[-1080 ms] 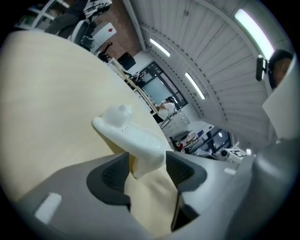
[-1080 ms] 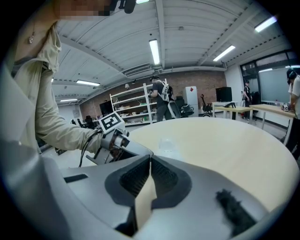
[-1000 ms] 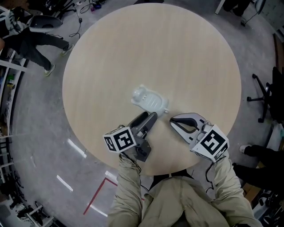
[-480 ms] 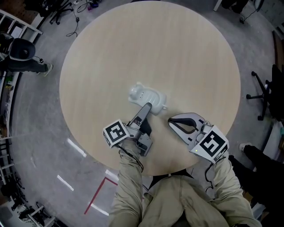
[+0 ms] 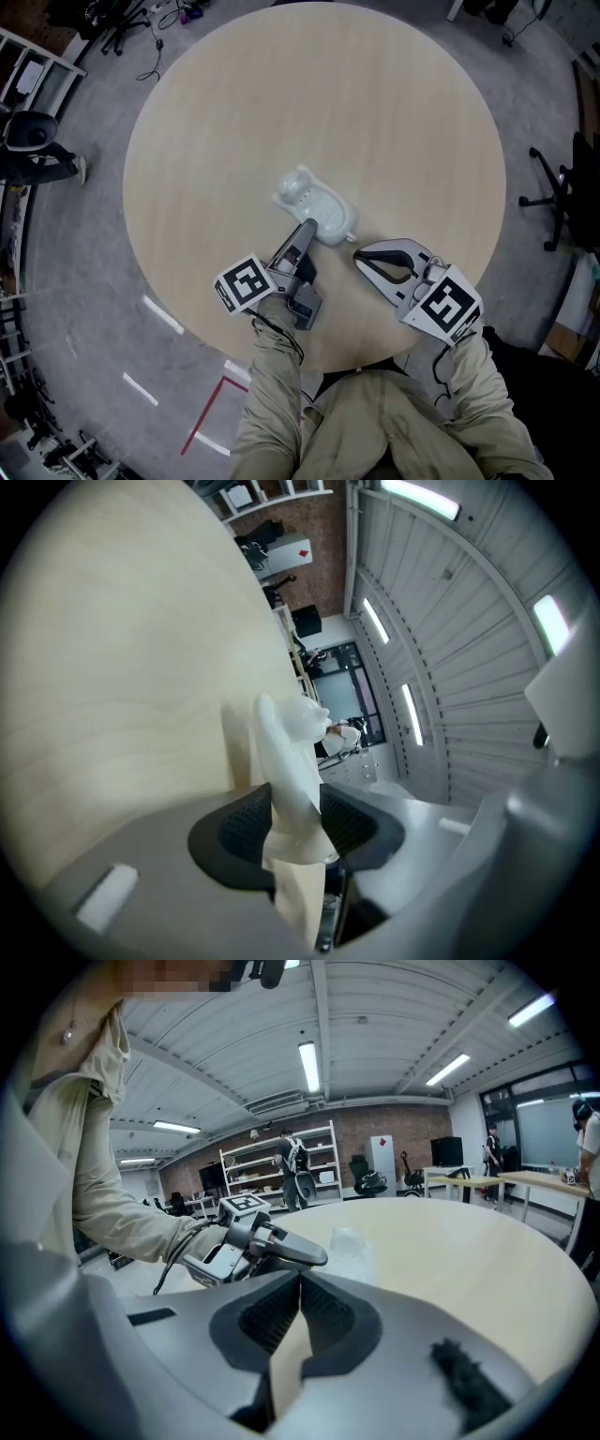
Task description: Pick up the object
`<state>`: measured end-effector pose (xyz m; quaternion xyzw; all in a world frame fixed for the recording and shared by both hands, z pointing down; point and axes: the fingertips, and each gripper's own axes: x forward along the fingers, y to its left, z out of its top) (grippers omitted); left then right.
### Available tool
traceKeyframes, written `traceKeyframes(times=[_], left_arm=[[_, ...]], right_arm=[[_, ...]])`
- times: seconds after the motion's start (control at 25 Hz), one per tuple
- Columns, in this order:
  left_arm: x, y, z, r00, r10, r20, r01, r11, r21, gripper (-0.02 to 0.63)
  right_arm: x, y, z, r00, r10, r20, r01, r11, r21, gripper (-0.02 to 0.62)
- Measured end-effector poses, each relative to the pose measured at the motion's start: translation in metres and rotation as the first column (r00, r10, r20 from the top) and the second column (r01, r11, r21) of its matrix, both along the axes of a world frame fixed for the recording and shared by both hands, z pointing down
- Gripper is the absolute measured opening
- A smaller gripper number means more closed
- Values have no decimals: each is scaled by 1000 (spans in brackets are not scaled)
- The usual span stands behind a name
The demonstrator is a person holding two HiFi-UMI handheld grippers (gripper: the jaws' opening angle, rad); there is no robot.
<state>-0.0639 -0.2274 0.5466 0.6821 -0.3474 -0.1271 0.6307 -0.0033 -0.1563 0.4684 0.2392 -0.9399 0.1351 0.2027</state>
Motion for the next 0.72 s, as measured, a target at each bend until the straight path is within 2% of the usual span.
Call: traceKeyframes(times=[0.16, 0.32, 0.52, 0.72], left_arm=[[11, 0, -14, 992, 73, 100, -83, 992, 96, 133], [8, -4, -27, 983, 76, 168, -105, 979, 172, 111], [12, 4, -27, 948, 118, 296, -182, 963, 197, 55], [14, 7, -28, 935, 158, 317, -226, 955, 191, 57]], right_arm=[[2, 0, -2, 1000, 6, 9, -6, 1000, 6, 3], [1, -2, -5, 1000, 11, 17, -11, 1000, 13, 3], [8, 1, -4, 1000, 24, 14, -24, 1000, 13, 3], [6, -4, -5, 999, 42, 12, -42, 999, 6, 3]])
